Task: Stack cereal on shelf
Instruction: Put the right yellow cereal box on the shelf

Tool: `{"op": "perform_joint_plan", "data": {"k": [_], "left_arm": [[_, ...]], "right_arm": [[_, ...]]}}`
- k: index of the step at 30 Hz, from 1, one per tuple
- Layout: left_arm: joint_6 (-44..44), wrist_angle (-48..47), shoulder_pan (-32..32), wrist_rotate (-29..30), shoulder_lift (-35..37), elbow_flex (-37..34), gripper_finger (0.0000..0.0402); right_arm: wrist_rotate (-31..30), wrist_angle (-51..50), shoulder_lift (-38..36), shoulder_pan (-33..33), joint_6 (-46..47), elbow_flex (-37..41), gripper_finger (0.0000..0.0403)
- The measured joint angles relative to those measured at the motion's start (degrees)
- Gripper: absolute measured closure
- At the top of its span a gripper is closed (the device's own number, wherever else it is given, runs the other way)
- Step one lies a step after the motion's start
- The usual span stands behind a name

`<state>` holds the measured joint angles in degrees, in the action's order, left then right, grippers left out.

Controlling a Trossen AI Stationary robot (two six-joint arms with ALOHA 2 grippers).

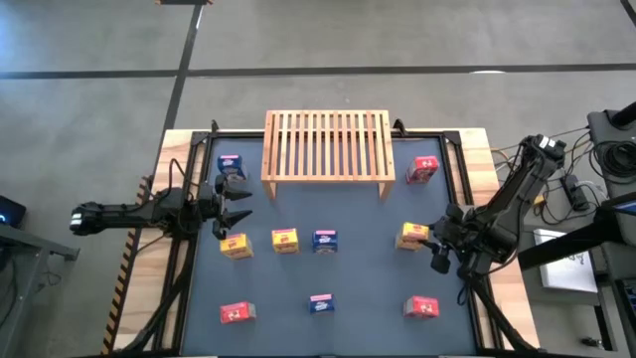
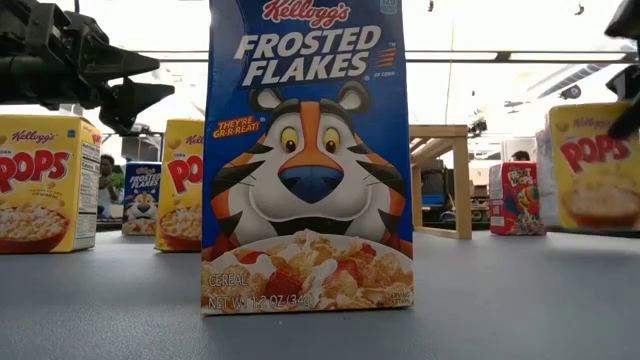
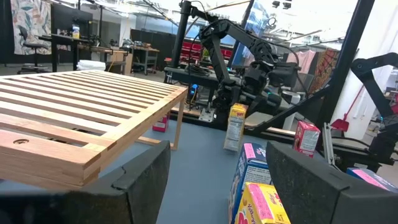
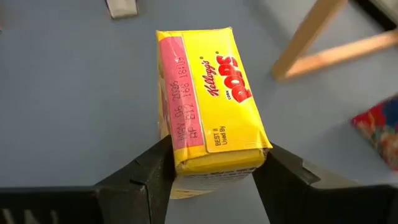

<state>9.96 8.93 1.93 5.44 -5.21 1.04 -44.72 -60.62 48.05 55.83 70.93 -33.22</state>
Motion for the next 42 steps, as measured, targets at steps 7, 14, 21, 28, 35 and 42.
{"op": "perform_joint_plan", "data": {"k": [7,14,21,28,35,42], "left_arm": [[0.00,0.00,0.00,0.01,0.00,0.00,0.0153],[-0.01,0.00,0.00,0.01,0.00,0.00,0.0153],[0.00,0.00,0.00,0.01,0.00,0.00,0.0153],[-0.01,0.00,0.00,0.00,0.00,0.00,0.0153],[0.00,0.00,0.00,0.00,0.00,0.00,0.0153],[0.00,0.00,0.00,0.01,0.00,0.00,0.0153]], "right_arm": [[-8.90,0.00,0.00,0.00,-7.18,-5.73,0.0221],[-25.61,0.13,-0.11,-0.12,-16.07,-12.01,0.0221],[-31.99,3.40,-0.43,-4.10,-26.96,-15.58,0.0222],[-26.07,17.94,0.90,-11.10,-41.94,-15.63,0.0223],[-14.86,30.79,3.63,-16.56,-56.57,-15.55,0.0223],[-7.39,38.58,3.87,-22.27,-64.86,-15.55,0.0223]]}}
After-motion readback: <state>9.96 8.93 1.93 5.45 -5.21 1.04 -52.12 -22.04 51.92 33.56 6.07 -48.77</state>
